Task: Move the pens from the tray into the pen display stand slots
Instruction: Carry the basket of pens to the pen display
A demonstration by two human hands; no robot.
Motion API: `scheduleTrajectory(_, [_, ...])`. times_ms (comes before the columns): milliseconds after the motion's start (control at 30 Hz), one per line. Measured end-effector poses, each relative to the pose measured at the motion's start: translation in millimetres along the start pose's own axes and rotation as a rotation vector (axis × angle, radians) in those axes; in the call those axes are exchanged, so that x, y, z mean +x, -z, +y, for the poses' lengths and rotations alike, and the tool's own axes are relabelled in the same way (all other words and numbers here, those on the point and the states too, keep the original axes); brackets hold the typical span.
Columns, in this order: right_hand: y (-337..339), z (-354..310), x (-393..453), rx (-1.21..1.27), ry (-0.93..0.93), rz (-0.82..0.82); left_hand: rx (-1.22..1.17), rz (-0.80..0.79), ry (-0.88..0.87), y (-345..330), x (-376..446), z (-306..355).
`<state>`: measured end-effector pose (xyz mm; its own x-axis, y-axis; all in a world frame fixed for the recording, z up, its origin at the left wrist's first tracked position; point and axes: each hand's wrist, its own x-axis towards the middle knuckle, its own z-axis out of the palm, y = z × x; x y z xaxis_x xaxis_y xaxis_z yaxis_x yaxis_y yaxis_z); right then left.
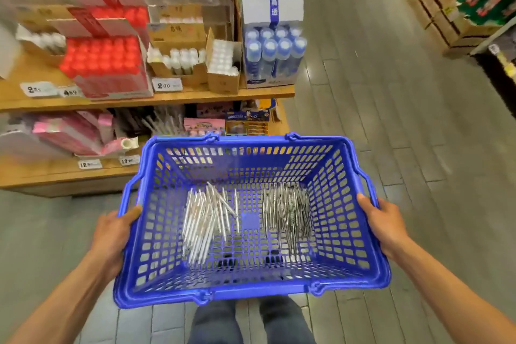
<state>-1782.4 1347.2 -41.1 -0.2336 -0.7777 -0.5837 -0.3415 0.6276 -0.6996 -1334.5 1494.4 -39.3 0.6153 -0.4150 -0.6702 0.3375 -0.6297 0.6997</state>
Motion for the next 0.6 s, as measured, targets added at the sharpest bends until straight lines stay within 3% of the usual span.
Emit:
scheduleTrajectory(333, [-57, 13, 78, -0.104, 0.008, -0.126, -0.043, 0.117, 0.063, 4, 34, -56])
scheduleTrajectory(600, [-125, 66, 117, -0.079, -0.038, -0.060, -0.011, 0.160, 0.075, 6, 120, -113])
